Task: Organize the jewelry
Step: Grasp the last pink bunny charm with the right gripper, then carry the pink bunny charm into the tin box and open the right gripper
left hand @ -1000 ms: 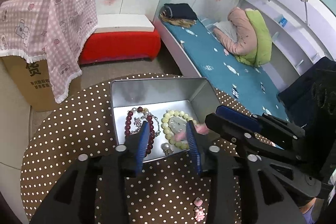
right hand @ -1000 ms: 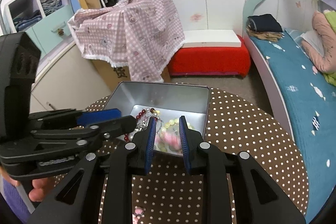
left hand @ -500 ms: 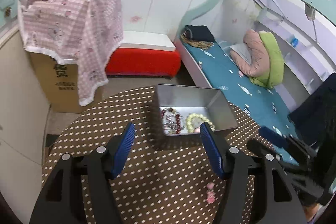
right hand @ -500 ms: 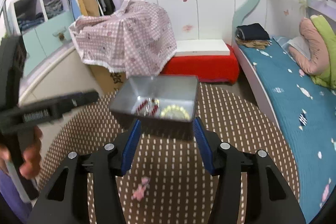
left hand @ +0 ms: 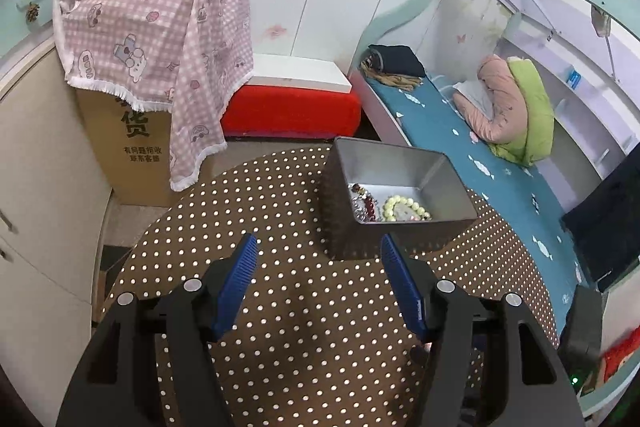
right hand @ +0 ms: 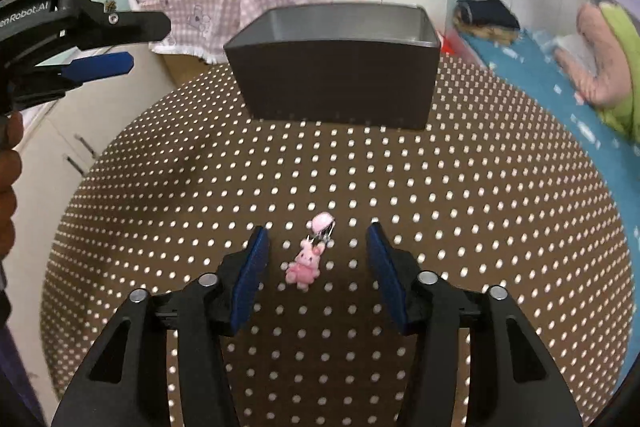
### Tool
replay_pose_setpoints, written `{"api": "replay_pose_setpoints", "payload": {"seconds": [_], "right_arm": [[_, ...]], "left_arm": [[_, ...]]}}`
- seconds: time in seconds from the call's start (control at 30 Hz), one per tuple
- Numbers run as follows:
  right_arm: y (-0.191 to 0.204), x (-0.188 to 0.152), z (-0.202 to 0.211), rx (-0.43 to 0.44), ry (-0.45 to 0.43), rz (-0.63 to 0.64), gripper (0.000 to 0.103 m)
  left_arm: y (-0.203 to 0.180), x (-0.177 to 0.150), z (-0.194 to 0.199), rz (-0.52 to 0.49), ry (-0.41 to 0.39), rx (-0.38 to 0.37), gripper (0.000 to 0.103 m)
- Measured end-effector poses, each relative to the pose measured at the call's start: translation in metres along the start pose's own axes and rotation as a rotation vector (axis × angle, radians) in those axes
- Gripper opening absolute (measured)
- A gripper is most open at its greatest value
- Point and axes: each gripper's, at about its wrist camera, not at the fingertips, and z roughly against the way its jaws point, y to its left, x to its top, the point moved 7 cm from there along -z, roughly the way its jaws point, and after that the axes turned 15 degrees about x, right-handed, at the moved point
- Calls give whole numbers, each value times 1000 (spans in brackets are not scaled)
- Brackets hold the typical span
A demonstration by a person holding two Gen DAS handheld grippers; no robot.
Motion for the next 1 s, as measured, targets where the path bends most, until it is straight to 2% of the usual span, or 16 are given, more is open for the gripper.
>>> {"api": "replay_pose_setpoints", "payload": {"seconds": [0.03, 0.1, 0.17, 0.4, 0.57, 0.83, 1.0], "right_arm": [[-1, 1, -1, -6, 1, 6, 40], [-3, 3, -2, -7, 2, 6, 22], [-7, 5, -2, -20, 2, 17, 13], [-25, 14, 2, -13, -12, 12, 13], [-42, 36, 23, -15, -78, -4, 13], [-46, 108, 79, -17, -240, 44, 13], [-39, 145, 83, -19, -273, 83, 13]], "left_arm": [[1, 0, -1, 0, 1, 2, 62], [2, 0, -5, -2, 4, 6, 62], [2, 0, -8, 3, 8, 2, 62], [-9, 4, -23, -5, 21, -5, 62], [-19, 16, -30, -14, 10, -4, 62], [-42, 32, -39, -69, -18, 34, 62], [-51, 38, -42, -94, -30, 43, 62]]}}
